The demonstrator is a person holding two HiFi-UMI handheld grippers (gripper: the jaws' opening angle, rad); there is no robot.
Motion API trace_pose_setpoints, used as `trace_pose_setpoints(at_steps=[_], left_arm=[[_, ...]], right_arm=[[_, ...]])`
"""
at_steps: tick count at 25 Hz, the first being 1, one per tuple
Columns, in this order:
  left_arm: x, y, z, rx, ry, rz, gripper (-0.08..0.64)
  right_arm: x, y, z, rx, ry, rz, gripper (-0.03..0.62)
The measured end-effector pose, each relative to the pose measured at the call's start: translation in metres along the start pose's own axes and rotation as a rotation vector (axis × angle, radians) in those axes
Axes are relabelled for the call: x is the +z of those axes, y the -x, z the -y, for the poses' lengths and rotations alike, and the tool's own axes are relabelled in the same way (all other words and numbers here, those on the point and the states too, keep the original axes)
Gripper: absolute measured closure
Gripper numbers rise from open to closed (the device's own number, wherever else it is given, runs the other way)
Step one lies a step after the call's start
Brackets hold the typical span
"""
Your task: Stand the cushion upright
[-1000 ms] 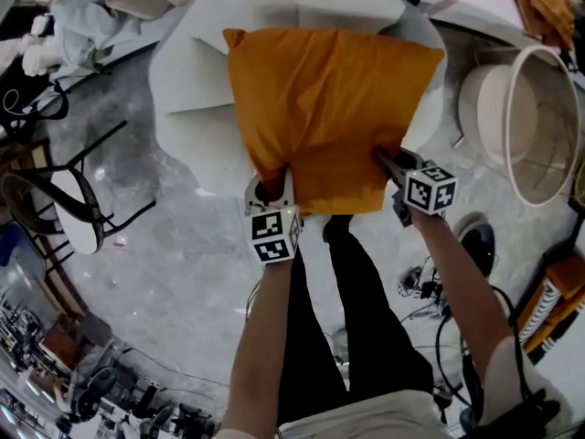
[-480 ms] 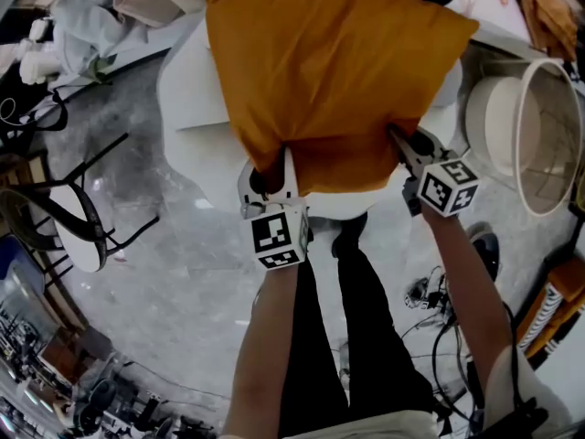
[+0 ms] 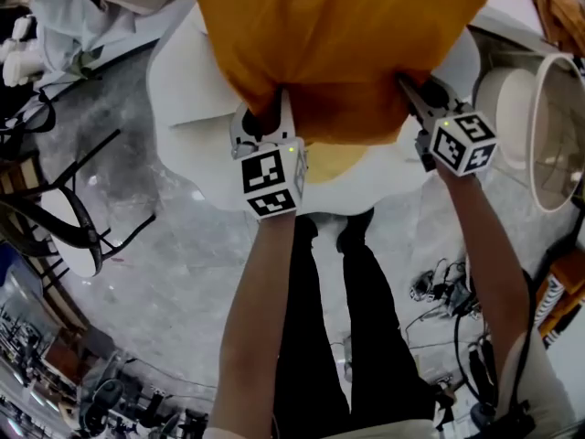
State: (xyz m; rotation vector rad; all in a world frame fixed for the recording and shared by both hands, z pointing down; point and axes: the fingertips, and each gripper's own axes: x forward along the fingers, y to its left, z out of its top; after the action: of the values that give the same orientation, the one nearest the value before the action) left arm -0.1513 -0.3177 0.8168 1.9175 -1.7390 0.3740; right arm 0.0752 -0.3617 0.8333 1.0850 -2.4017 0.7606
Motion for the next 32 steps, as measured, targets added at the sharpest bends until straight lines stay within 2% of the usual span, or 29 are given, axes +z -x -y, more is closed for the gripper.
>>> trace_pose_setpoints(at_steps=[7,11,14,17,20,23,27,32], left_arm=[[-0.028,-0.022,-0.018,-0.046,0.001,-0.055,0.415],[-0.042,-0.033,-0.031,-0.045,0.025,-0.095,0.370],[-0.052,-0.036,-0.034,-0.059,0.015,-0.108,0.344],[-0.053,-0.036,-0.039,-0.081,0.035,-0.096,0.324],[-0.054,-0.029,-0.049,-0.091,0.060,-0.107,0.240],[-0.056,-0.019,-0.049,-0.100,0.048,-0.142,0.187],[-0.052,-0.007,-0.046,-0.110,0.003,-0.169,0.175],[-0.037,0.012,-0.072,-0.073,0.031,-0.170,0.173]], right_arm=[[-0.021,-0.024,0.005,-0.019,0.021,-0.016,0.462],[-0.033,-0.034,0.004,-0.035,0.038,-0.020,0.445],[-0.043,-0.037,0.008,-0.042,0.046,-0.022,0.425],[-0.044,-0.038,0.011,-0.051,-0.007,-0.011,0.401],[-0.043,-0.034,0.013,-0.057,-0.045,-0.022,0.364],[-0.046,-0.020,0.015,-0.062,-0.049,-0.050,0.330],[-0.041,-0.004,0.019,-0.072,-0.042,-0.078,0.314],[-0.033,0.019,0.018,-0.096,-0.018,-0.099,0.311]])
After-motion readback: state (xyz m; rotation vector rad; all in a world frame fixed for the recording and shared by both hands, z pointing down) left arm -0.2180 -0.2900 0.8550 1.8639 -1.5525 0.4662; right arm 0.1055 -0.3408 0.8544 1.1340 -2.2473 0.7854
